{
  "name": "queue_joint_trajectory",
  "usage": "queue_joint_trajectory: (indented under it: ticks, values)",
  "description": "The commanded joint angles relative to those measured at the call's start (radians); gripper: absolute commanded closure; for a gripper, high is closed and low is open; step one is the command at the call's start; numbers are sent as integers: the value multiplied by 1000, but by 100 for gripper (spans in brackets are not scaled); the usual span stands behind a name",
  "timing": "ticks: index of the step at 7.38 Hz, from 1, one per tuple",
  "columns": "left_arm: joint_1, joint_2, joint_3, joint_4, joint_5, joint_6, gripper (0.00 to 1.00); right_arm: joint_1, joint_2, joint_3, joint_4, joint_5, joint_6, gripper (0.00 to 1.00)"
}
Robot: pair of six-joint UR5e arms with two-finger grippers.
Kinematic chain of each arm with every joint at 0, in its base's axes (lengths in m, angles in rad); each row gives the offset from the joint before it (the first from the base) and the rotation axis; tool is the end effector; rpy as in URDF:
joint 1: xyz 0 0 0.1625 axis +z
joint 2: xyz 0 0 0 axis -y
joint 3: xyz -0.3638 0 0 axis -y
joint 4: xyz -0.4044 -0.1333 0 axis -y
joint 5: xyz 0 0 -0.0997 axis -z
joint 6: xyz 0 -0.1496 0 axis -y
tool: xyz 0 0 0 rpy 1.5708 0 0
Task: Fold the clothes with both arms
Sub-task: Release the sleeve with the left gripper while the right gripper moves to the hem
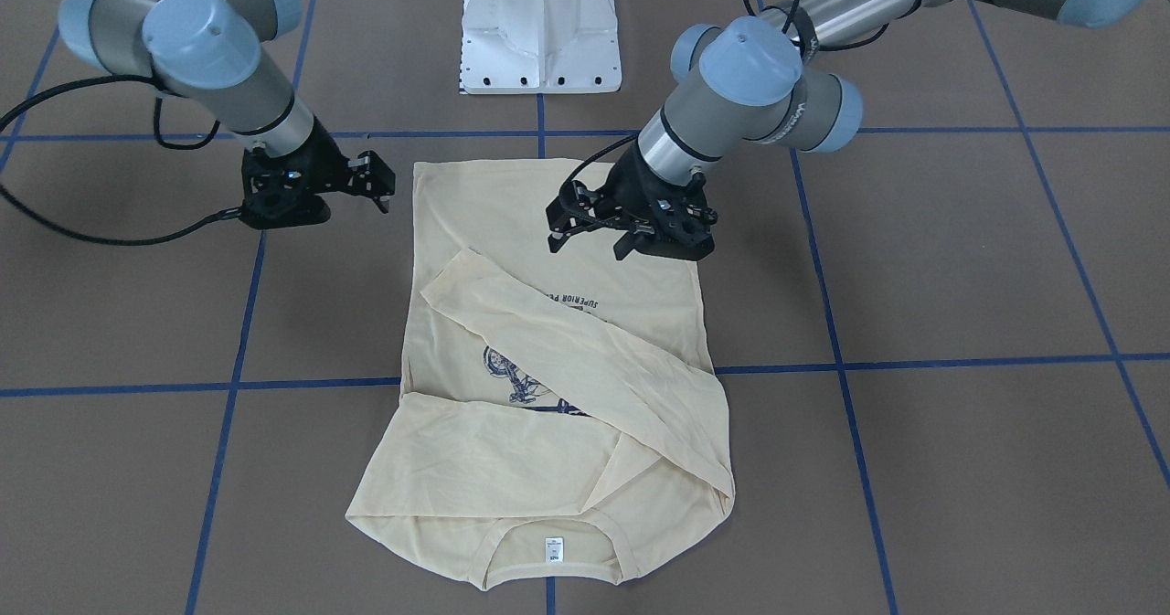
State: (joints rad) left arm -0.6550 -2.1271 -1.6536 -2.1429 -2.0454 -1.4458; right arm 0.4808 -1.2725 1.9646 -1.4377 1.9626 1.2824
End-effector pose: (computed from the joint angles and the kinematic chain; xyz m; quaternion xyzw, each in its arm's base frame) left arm 0.4968 -0.4635 0.1837 0.0316 0.5852 -0.0801 0.8063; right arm -0.4857 -0.3392 0.2727 -0.0177 -0.4315 0.0086 0.9019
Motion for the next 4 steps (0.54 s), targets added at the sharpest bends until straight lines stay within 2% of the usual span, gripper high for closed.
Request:
queue_joint_trajectory:
  ticks: [1, 4]
  values:
    - [-6, 41, -31, 5, 1, 15, 1, -140, -1, 17, -3, -91, 119, 0]
    - [-5, 42, -31, 5, 2, 15, 0, -192, 8, -30, -4, -111, 123, 4]
